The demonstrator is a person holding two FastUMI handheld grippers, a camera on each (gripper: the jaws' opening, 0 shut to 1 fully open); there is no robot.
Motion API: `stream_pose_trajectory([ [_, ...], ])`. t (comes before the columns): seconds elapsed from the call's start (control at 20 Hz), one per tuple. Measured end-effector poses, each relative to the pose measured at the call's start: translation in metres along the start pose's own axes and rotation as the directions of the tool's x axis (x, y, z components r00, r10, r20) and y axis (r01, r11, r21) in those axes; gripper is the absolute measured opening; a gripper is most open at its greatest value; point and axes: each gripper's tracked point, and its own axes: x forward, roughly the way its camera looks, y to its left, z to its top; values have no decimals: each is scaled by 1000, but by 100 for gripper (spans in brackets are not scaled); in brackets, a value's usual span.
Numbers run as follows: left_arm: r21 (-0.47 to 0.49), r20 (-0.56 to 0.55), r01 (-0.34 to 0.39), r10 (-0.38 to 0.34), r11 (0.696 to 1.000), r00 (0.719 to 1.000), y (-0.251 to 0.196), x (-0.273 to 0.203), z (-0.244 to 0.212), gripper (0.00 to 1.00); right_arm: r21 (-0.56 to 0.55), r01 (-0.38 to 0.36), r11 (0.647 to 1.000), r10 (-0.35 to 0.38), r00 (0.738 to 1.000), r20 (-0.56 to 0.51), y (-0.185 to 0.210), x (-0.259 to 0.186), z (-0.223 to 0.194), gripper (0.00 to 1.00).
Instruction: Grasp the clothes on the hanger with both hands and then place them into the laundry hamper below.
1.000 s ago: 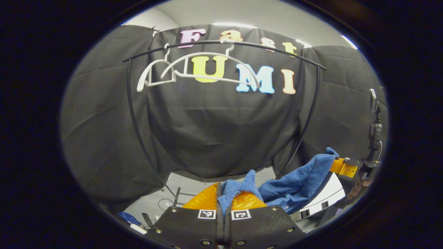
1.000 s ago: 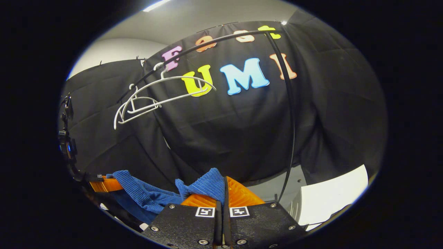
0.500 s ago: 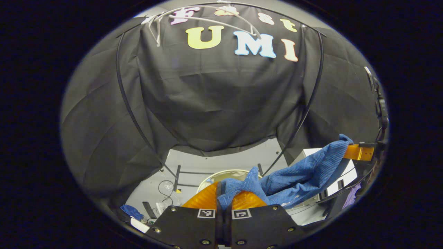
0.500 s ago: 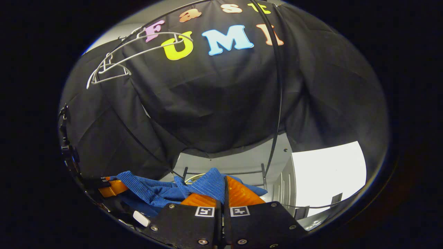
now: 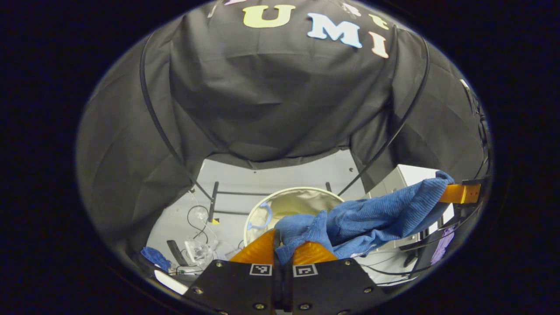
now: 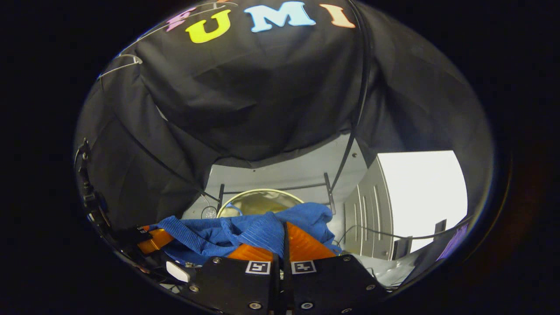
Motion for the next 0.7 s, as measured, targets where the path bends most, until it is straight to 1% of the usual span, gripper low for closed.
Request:
stream_pose_trajectory([
  [0.05,-4,-10,-1,1,1000,1000,7,7,-5,2,26,13,1000,-13,1000,-17,-1,7,-5,3],
  [0.1,-12,-17,5,-6,1000,1000,11,13,-5,7,47,30,998,-28,999,-26,-3,9,-6,3],
  [0.15,-16,-22,14,-14,1000,1000,14,16,-6,2,61,45,997,-43,999,-31,-4,10,-9,3],
  [0.2,-11,-25,19,-20,1000,999,17,20,-6,2,69,57,996,-55,998,-30,-5,11,-10,3],
  [0.25,-3,-28,24,-24,1000,999,19,22,-8,7,74,67,995,-65,998,-28,-6,11,-13,3],
  [0.3,6,-30,31,-31,999,999,17,25,-6,2,74,74,994,-73,997,-27,-7,10,-15,3],
  [0.4,20,-27,48,-47,999,999,10,28,-2,2,77,86,993,-85,996,-26,-8,8,-18,4],
  [0.45,27,-24,55,-55,998,998,6,25,-1,7,84,90,992,-88,996,-24,-8,7,-20,5],
  [0.5,34,-19,65,-64,997,998,1,24,2,2,92,95,991,-93,995,-22,-9,6,-19,5],
  [0.55,43,-12,72,-72,996,997,-4,21,4,6,100,97,990,-96,995,-18,-10,6,-19,5],
  [0.6,52,-4,77,-77,996,997,-7,19,6,7,107,96,990,-95,995,-14,-9,4,-18,5],
  [0.65,58,5,82,-83,995,997,-10,17,8,6,112,93,989,-93,996,-9,-8,3,-18,5],
  [0.7,61,7,85,-86,994,996,-13,15,8,2,114,89,989,-89,996,-7,-6,1,-16,7],
])
